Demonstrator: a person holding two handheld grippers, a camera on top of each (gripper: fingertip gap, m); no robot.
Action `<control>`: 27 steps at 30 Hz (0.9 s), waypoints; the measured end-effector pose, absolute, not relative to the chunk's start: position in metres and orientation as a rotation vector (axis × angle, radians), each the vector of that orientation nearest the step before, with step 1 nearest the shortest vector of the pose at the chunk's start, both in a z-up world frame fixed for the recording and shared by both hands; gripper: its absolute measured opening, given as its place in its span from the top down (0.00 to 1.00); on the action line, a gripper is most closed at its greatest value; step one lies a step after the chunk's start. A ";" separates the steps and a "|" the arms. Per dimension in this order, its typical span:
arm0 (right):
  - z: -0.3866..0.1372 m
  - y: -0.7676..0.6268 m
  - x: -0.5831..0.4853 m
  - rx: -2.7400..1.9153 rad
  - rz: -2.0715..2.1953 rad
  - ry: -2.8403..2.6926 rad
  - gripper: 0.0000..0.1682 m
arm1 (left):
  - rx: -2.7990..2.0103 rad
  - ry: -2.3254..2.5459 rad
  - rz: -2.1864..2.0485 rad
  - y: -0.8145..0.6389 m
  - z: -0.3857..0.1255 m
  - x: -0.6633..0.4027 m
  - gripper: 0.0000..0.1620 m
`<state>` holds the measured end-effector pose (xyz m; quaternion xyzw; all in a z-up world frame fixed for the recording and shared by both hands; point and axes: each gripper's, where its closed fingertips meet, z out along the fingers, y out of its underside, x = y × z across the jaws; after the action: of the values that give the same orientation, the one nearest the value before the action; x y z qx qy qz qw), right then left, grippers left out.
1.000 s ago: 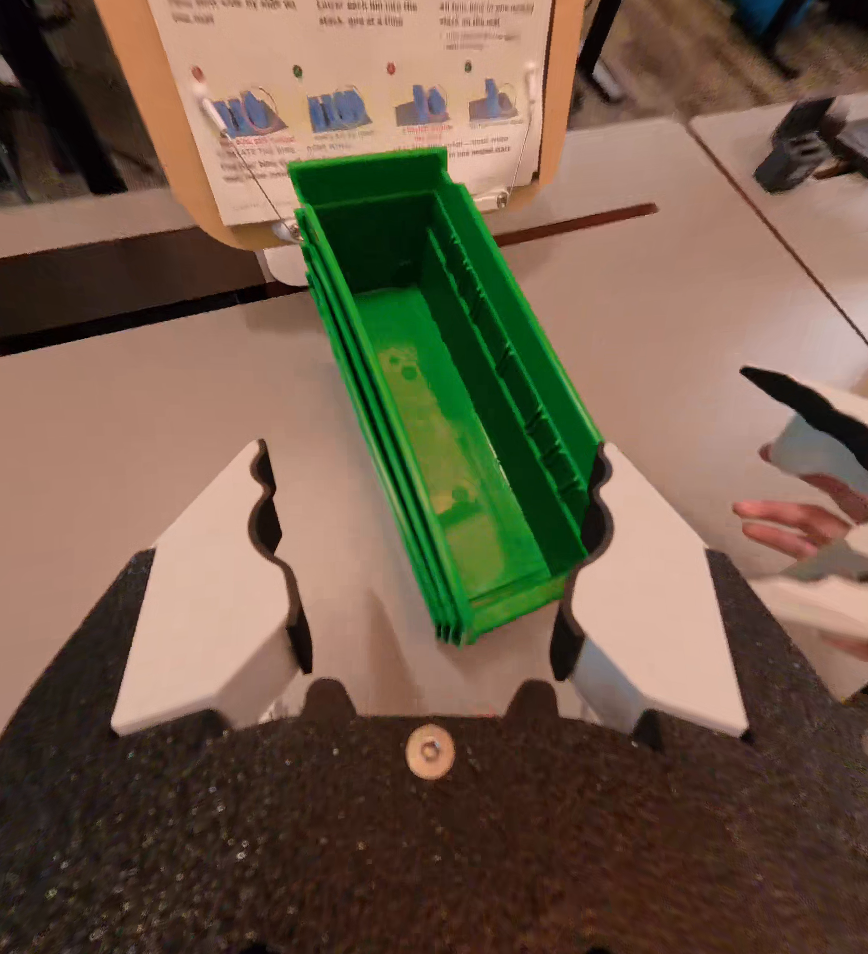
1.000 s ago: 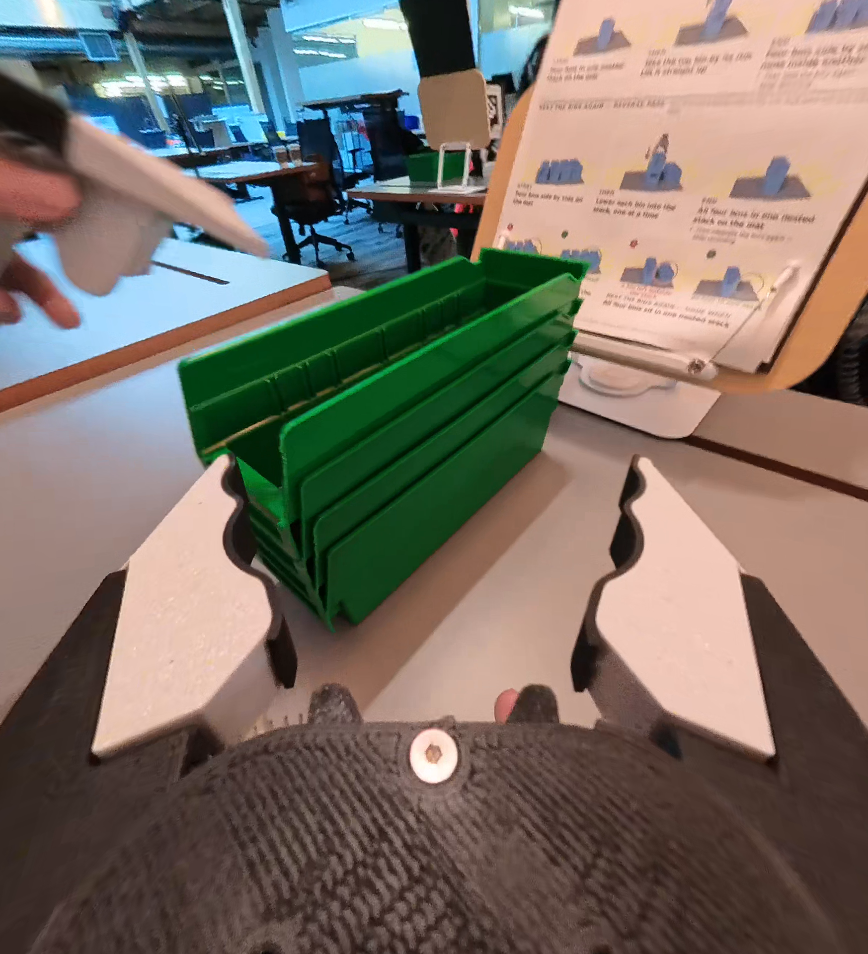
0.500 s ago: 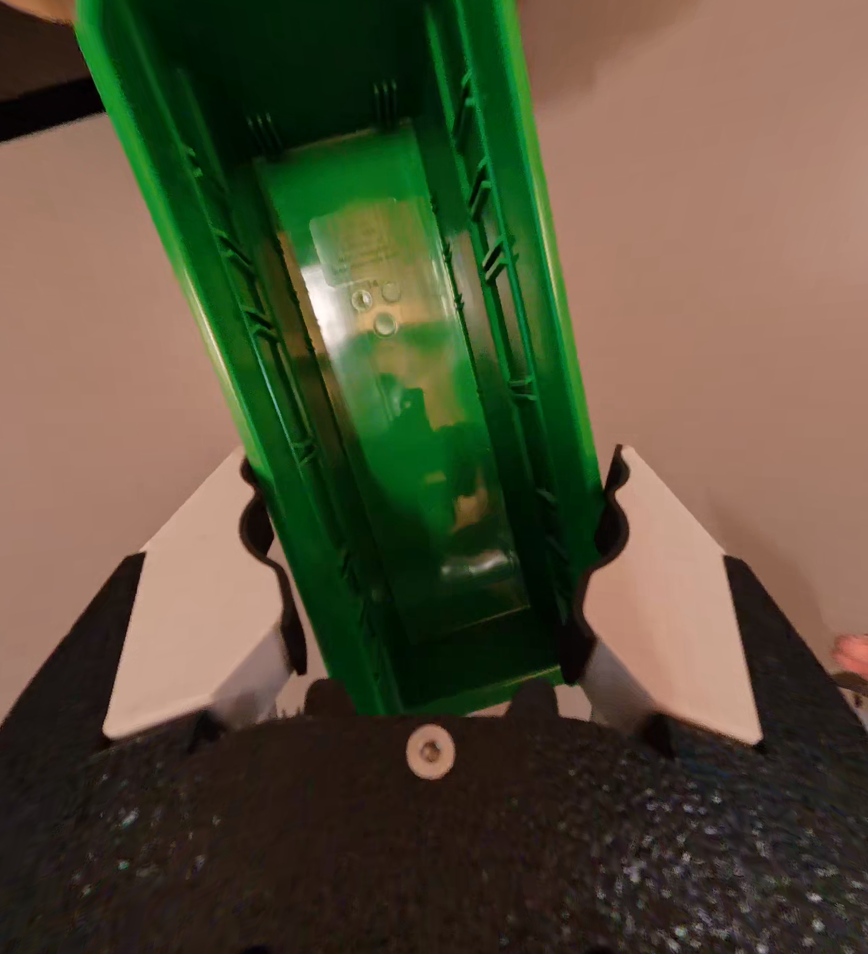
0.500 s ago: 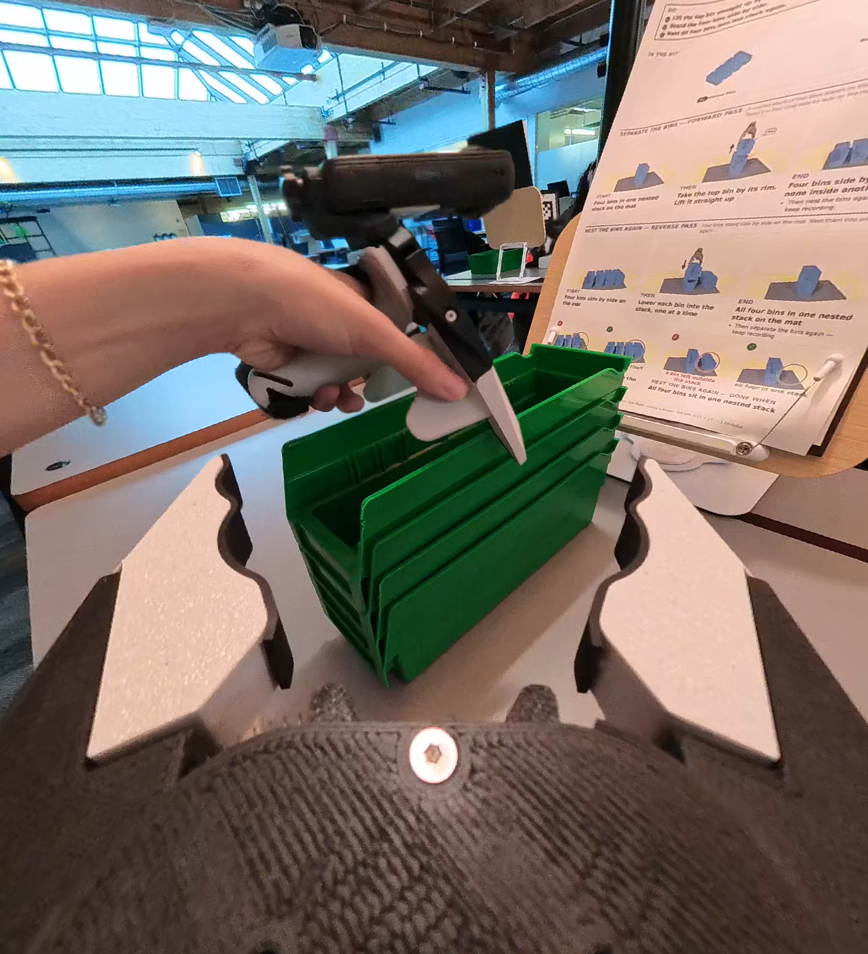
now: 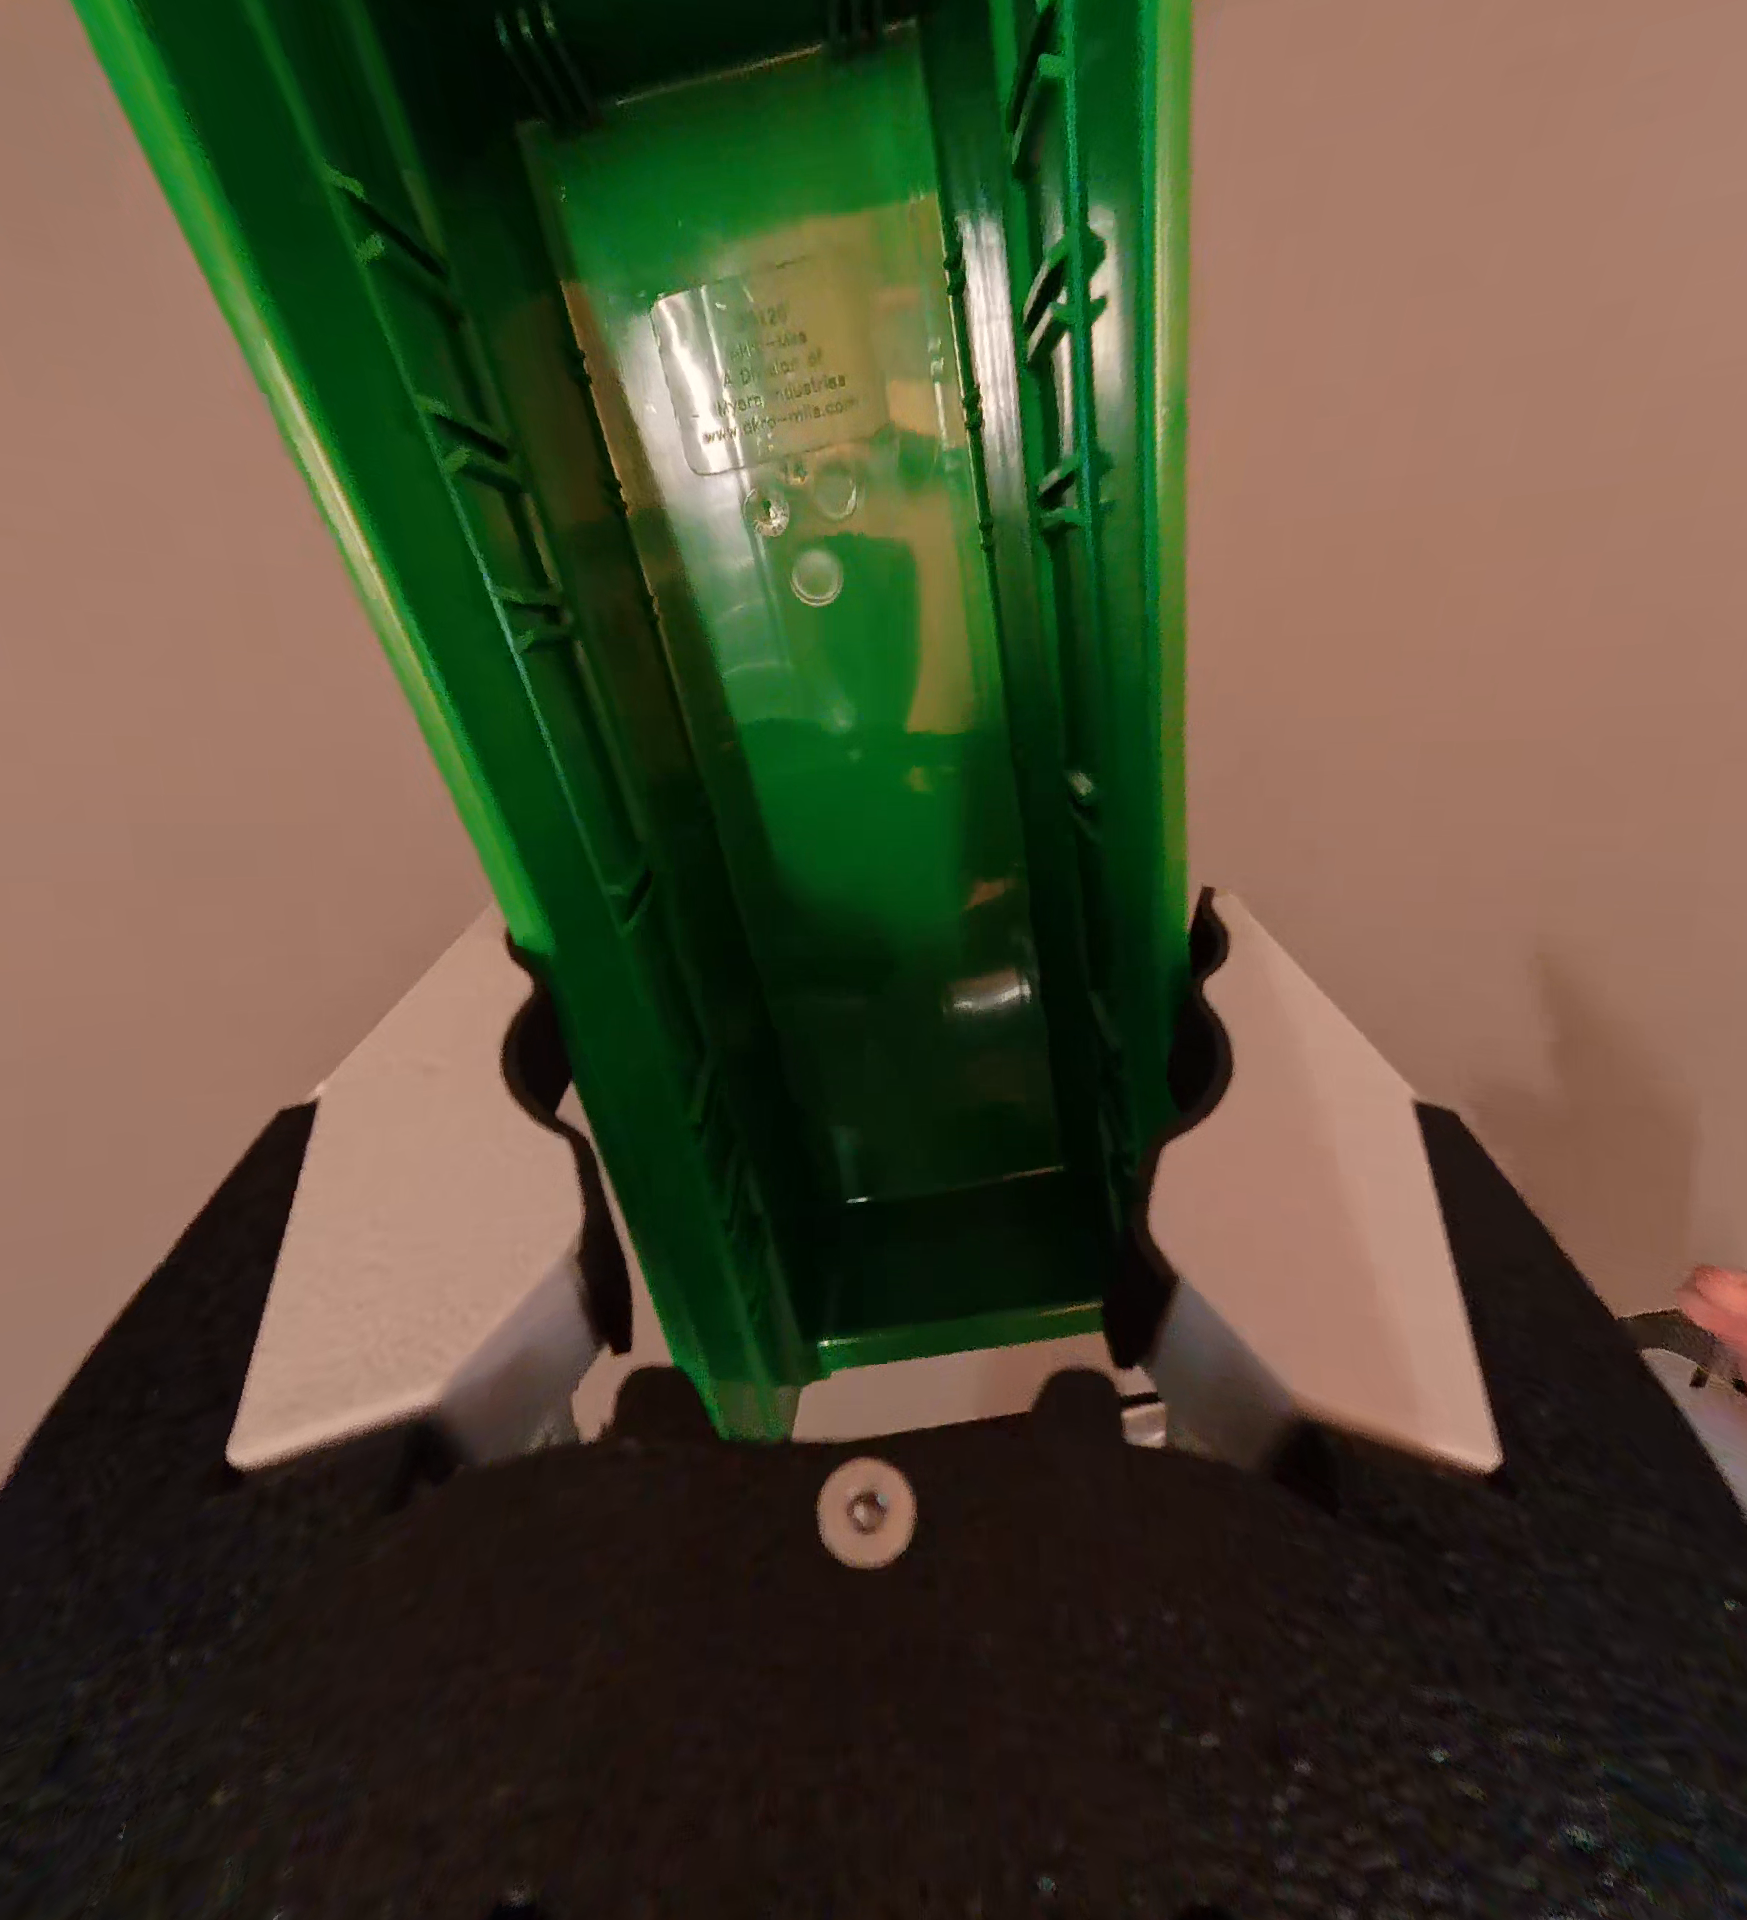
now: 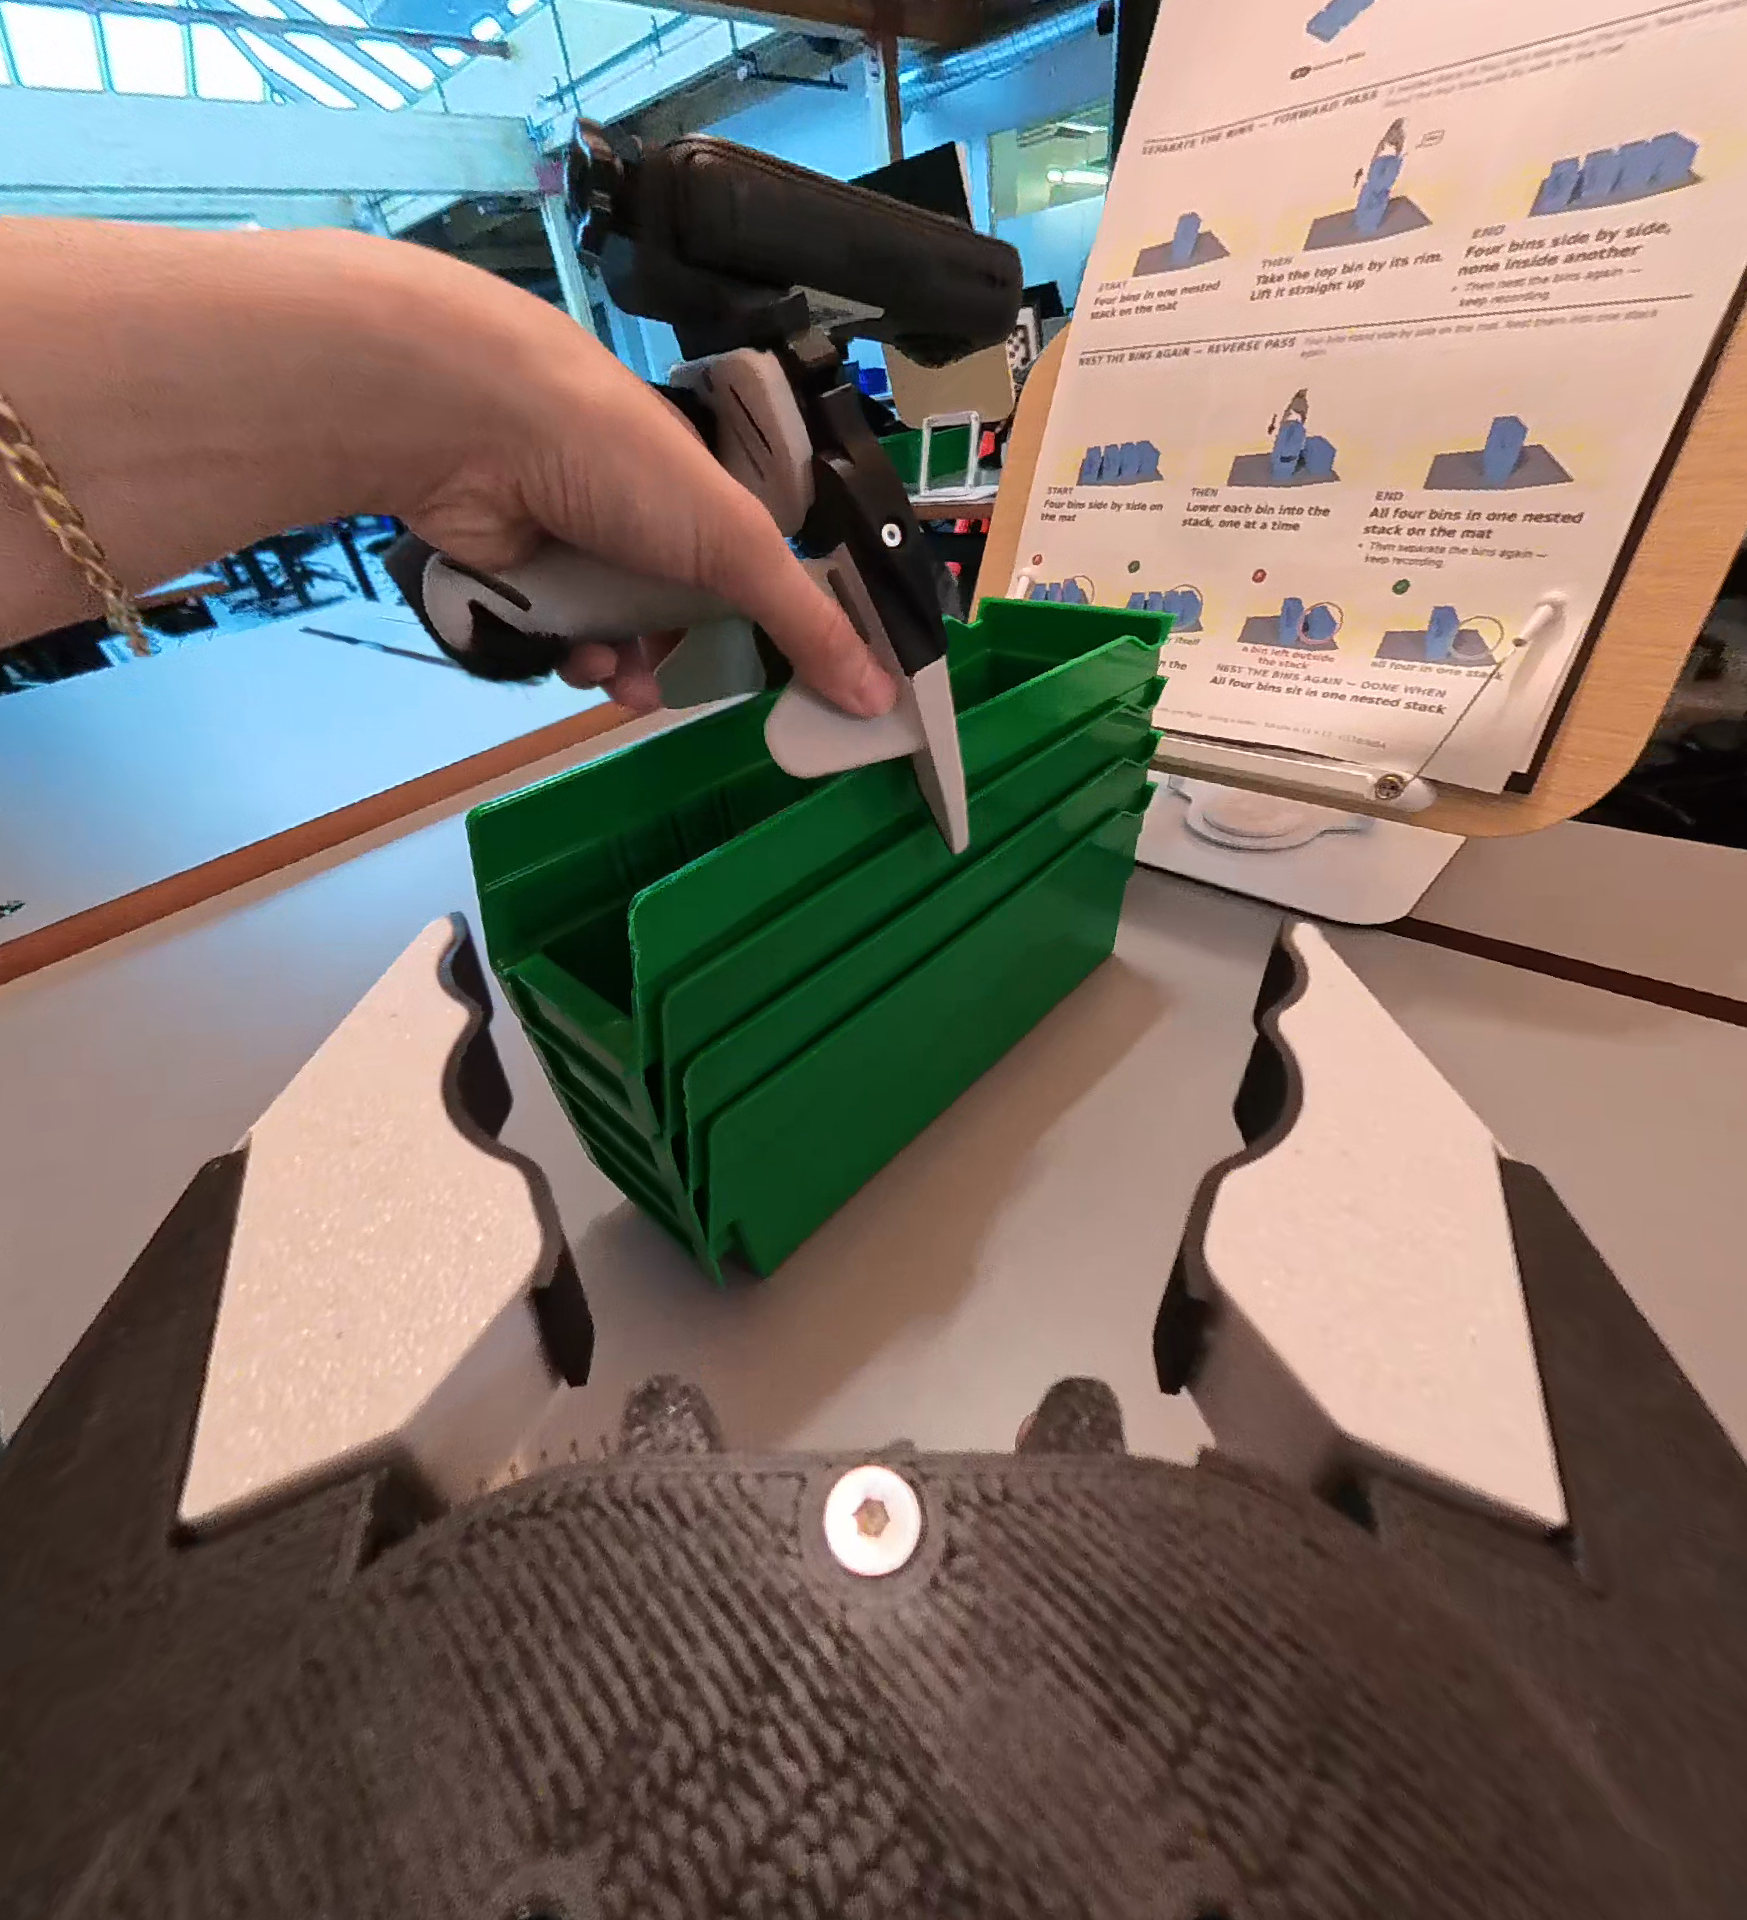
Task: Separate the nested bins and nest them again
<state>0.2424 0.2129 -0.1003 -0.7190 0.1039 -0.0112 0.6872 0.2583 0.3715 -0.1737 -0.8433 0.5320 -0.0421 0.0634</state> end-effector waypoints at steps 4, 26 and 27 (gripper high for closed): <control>-0.104 0.207 0.246 -1.616 -0.035 0.245 0.15 | -2.562 1.618 -0.099 0.371 -0.172 0.256 0.33; -0.109 0.190 0.258 -1.625 -0.070 0.275 0.19 | -2.627 1.579 -0.163 0.370 -0.165 0.257 0.36; -0.110 0.191 0.258 -1.629 -0.070 0.271 0.19 | -2.623 1.584 -0.161 0.370 -0.165 0.257 0.36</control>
<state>0.2576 0.1908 -0.1095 -0.7248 0.1207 -0.0311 0.6776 0.2567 0.3699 -0.1646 -0.8542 0.5160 -0.0523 0.0366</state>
